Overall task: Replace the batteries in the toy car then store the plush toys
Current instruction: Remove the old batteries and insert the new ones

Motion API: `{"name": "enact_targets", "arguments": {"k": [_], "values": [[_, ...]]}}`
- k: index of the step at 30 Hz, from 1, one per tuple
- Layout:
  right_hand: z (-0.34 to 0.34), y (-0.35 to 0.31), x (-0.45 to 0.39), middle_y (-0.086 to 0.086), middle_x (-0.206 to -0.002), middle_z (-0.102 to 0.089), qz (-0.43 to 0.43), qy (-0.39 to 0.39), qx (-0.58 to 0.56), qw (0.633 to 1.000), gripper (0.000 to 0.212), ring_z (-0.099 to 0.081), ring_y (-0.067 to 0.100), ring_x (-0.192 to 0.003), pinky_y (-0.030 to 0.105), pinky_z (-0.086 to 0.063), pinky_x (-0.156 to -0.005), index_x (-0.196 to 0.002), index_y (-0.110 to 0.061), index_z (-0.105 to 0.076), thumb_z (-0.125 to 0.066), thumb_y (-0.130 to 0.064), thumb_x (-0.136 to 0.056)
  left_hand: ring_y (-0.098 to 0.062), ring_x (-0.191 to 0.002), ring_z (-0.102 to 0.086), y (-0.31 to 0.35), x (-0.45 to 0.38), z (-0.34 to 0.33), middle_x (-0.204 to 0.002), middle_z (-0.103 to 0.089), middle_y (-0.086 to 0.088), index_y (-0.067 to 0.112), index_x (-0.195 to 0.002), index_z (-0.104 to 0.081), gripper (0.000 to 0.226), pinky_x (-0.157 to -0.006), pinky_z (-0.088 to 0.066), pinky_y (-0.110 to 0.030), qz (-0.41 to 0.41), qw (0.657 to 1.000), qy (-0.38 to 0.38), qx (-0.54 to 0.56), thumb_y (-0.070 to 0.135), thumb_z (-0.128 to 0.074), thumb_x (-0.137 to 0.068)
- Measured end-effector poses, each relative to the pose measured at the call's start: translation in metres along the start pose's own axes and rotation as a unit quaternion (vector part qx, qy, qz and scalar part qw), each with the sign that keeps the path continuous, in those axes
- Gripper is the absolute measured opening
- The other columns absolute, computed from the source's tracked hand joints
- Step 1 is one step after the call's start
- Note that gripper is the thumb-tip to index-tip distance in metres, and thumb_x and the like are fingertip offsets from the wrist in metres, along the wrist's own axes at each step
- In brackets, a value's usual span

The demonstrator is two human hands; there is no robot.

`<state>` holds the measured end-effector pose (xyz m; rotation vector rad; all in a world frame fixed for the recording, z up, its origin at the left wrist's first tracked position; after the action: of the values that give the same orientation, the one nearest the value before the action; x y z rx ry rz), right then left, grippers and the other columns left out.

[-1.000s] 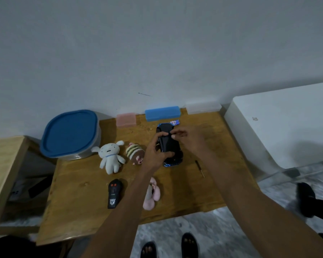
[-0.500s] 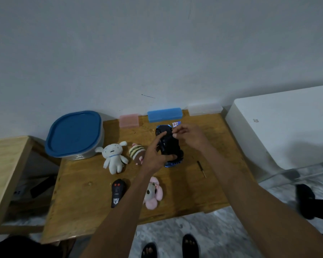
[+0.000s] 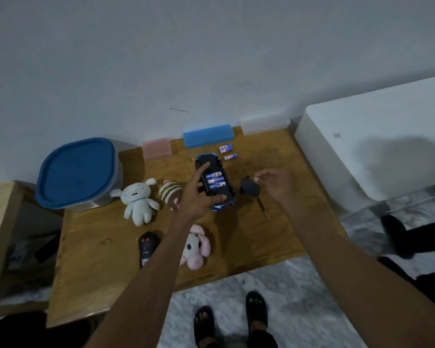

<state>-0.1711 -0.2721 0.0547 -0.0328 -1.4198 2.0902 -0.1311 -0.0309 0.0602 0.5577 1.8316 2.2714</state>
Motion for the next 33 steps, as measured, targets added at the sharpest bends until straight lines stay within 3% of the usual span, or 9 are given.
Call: {"name": "enact_targets", "arguments": {"k": [2, 5, 10, 14, 21, 23, 26, 31, 33], "values": [[-0.014, 0.024, 0.002, 0.006, -0.103, -0.076, -0.021, -0.047, 0.055, 0.997, 0.007, -0.066, 0.014, -0.098, 0.027, -0.051, -0.095, -0.087, -0.013, -0.078, -0.077, -0.006, -0.084, 0.006, -0.109, -0.056, -0.005, -0.001, -0.004, -0.138, -0.049, 0.003, 0.024, -0.152, -0.039, 0.094, -0.075, -0.056, -0.014, 0.002, 1.0, -0.004, -0.008, -0.003, -0.084, -0.074], [-0.03, 0.047, 0.007, 0.007, -0.103, -0.075, -0.044, -0.09, 0.085, 0.991, 0.007, -0.063, 0.013, -0.098, 0.021, -0.05, -0.085, -0.091, -0.007, -0.079, -0.077, -0.004, -0.084, 0.004, -0.111, -0.055, -0.013, -0.004, -0.011, -0.142, -0.048, -0.001, 0.023, -0.152, -0.038, 0.095, -0.076, -0.054, -0.013, 0.008, 1.0, -0.009, -0.009, -0.005, -0.083, -0.074], [-0.036, 0.059, 0.006, 0.004, -0.104, -0.075, -0.033, -0.08, 0.167, 0.982, 0.012, -0.067, 0.017, -0.097, 0.031, -0.054, -0.091, -0.094, -0.013, -0.08, -0.08, -0.011, -0.082, 0.008, -0.114, -0.055, -0.022, -0.007, -0.019, -0.14, -0.051, 0.002, 0.024, -0.153, -0.037, 0.096, -0.081, -0.053, -0.012, 0.008, 1.0, -0.018, -0.021, -0.002, -0.084, -0.074], [-0.04, 0.062, 0.002, 0.004, -0.1, -0.075, -0.015, -0.081, 0.214, 0.973, 0.013, -0.069, 0.019, -0.093, 0.03, -0.056, -0.082, -0.095, -0.019, -0.079, -0.079, -0.017, -0.082, 0.004, -0.116, -0.056, -0.025, -0.01, -0.02, -0.14, -0.053, -0.001, 0.026, -0.152, -0.04, 0.096, -0.08, -0.054, -0.014, 0.012, 1.0, -0.013, -0.019, -0.005, -0.084, -0.072], [-0.025, 0.005, -0.003, -0.004, -0.096, -0.074, 0.062, 0.006, 0.077, 0.995, 0.01, -0.068, 0.01, -0.089, 0.027, -0.055, -0.08, -0.097, -0.019, -0.076, -0.074, -0.023, -0.089, 0.009, -0.112, -0.058, -0.021, -0.014, -0.023, -0.14, -0.055, 0.0, 0.026, -0.154, -0.039, 0.098, -0.078, -0.054, -0.014, 0.003, 1.0, -0.012, -0.024, -0.001, -0.086, -0.073], [-0.027, -0.019, -0.004, -0.008, -0.094, -0.072, 0.082, -0.003, 0.062, 0.995, 0.008, -0.065, 0.004, -0.086, 0.022, -0.051, -0.076, -0.096, -0.02, -0.074, -0.073, -0.024, -0.089, 0.006, -0.115, -0.058, -0.018, -0.014, -0.023, -0.141, -0.056, -0.001, 0.029, -0.153, -0.04, 0.099, -0.085, -0.057, -0.021, 0.0, 1.0, -0.01, -0.018, 0.002, -0.088, -0.071], [-0.039, -0.042, -0.004, -0.005, -0.091, -0.073, 0.098, -0.027, 0.063, 0.993, 0.007, -0.066, 0.004, -0.081, 0.021, -0.053, -0.074, -0.091, -0.015, -0.075, -0.076, -0.02, -0.086, -0.012, -0.123, -0.059, -0.013, -0.014, -0.024, -0.143, -0.055, -0.004, 0.035, -0.152, -0.04, 0.102, -0.095, -0.057, -0.037, -0.004, 1.0, -0.011, -0.006, 0.004, -0.09, -0.069], [-0.052, -0.051, -0.001, -0.001, -0.093, -0.076, 0.091, 0.002, 0.111, 0.99, 0.009, -0.07, 0.012, -0.083, 0.029, -0.058, -0.078, -0.089, -0.017, -0.079, -0.078, -0.024, -0.084, -0.02, -0.124, -0.059, -0.008, -0.014, -0.022, -0.141, -0.055, -0.003, 0.035, -0.153, -0.037, 0.106, -0.093, -0.058, -0.036, -0.012, 1.0, -0.017, 0.01, 0.003, -0.09, -0.067], [-0.054, -0.054, 0.002, 0.002, -0.096, -0.076, 0.084, 0.011, 0.122, 0.989, 0.012, -0.07, 0.014, -0.085, 0.026, -0.057, -0.075, -0.092, -0.016, -0.079, -0.077, -0.025, -0.085, -0.011, -0.123, -0.059, -0.007, -0.013, -0.02, -0.144, -0.053, -0.004, 0.032, -0.155, -0.036, 0.106, -0.09, -0.058, -0.031, -0.019, 1.0, -0.02, 0.009, 0.004, -0.09, -0.069]]}}
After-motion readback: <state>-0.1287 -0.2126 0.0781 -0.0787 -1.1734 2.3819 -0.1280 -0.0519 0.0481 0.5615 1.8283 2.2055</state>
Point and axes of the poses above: each hand's wrist, its own x-axis away from the middle knuckle, its own z-axis out of the back of the hand, y = z × x, the point moved 8 cm from there along -x, towards the middle knuckle
